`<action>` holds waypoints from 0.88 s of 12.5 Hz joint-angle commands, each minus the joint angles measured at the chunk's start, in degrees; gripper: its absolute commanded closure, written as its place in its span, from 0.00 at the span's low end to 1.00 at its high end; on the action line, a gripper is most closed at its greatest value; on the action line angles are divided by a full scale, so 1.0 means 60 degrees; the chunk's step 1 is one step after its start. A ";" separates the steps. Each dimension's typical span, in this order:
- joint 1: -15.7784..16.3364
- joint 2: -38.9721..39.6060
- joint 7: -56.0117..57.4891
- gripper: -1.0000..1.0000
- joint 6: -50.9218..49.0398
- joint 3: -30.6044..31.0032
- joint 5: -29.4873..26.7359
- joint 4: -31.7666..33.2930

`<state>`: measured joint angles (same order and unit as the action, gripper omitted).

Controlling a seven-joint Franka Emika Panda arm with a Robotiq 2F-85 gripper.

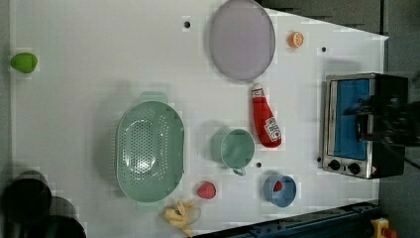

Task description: Pick Ketchup from the table and place it in strainer.

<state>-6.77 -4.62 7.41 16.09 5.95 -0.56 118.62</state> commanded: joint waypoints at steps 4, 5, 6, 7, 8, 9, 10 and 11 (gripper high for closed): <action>-0.0098 0.0835 0.6660 0.00 0.2669 0.0172 -0.0035 0.1372; -0.0101 0.0967 0.7381 0.00 0.3156 0.0167 -0.0036 0.1596; -0.0103 0.1084 0.7930 0.00 0.3640 0.0162 -0.0036 0.1835; -0.0106 0.1209 0.8206 0.00 0.4094 0.0156 -0.0035 0.2086; -0.0109 0.1340 0.8249 0.00 0.4439 0.0137 -0.0035 0.2349; -0.0109 0.1495 0.8248 0.00 0.4726 0.0122 -0.0036 0.2596; -0.0109 0.1668 0.8242 0.00 0.4994 0.0109 -0.0035 0.2797; -0.0108 0.1858 0.8243 0.00 0.5334 0.0096 -0.0032 0.2954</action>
<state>-6.88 4.50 52.71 48.37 6.81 -0.79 134.51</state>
